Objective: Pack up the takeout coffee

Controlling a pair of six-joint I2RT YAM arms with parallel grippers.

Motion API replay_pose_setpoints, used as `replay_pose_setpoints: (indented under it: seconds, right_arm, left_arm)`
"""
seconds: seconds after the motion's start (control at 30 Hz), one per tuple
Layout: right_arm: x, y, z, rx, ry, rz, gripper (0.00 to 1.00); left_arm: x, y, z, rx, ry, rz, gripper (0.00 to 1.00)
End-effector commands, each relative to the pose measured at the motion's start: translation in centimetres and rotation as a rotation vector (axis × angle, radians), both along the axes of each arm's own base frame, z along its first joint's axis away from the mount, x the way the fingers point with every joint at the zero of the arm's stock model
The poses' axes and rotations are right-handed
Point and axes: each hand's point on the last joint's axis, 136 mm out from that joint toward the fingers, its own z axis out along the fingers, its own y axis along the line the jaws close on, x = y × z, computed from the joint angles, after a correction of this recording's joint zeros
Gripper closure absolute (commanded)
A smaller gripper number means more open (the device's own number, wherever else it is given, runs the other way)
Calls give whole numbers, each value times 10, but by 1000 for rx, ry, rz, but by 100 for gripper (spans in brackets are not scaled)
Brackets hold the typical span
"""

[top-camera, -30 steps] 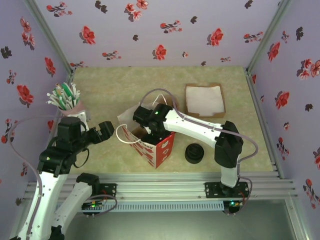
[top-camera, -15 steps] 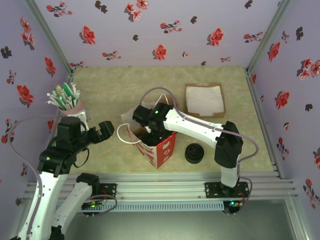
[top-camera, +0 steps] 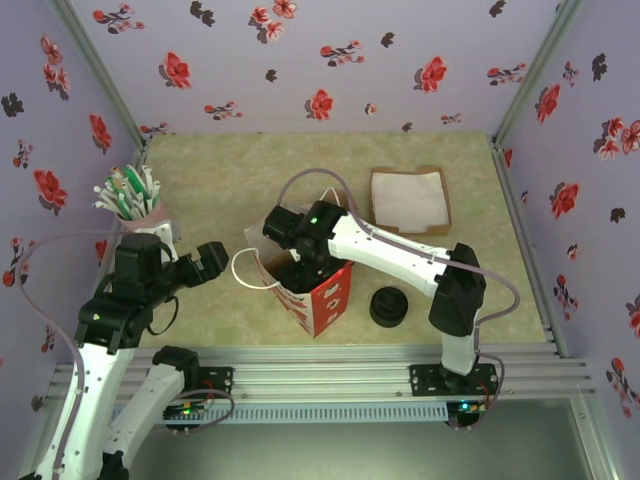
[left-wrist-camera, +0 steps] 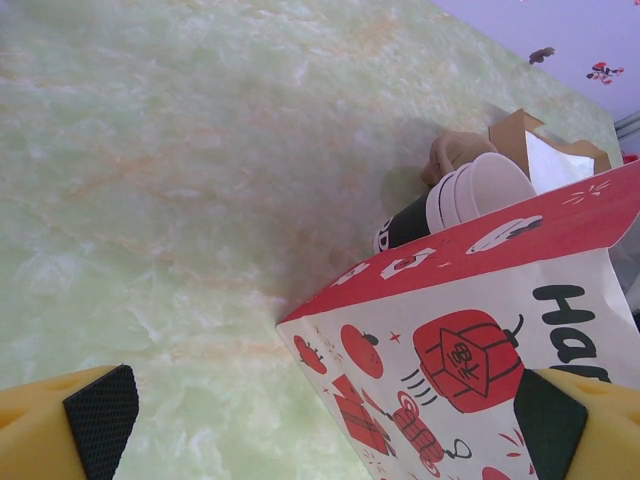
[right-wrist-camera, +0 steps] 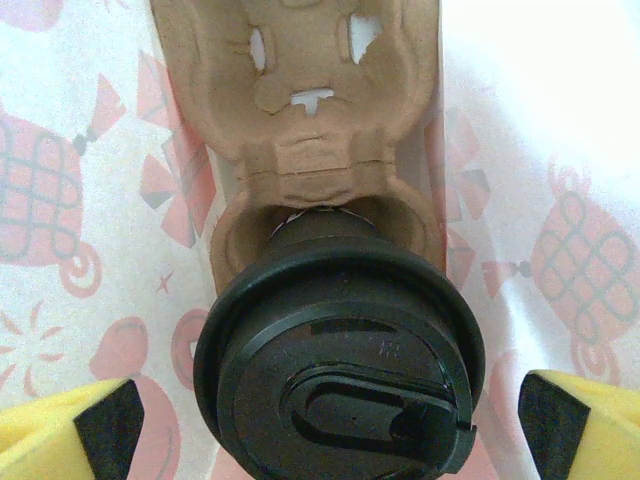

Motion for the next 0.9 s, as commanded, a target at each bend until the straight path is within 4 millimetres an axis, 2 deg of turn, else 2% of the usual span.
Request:
replay_pose_setpoints:
  seconds: [0.0, 0.57, 0.87]
  right_arm:
    - [-1, -6, 20, 0, -37, -9, 2]
    - [2, -3, 56, 71, -98, -20, 1]
    - [4, 0, 79, 147, -144, -30, 1]
  left_arm:
    - [5, -3, 9, -6, -34, -14, 1]
    - [2, -2, 11, -8, -38, -12, 1]
    - [1, -7, 19, -33, -53, -34, 1]
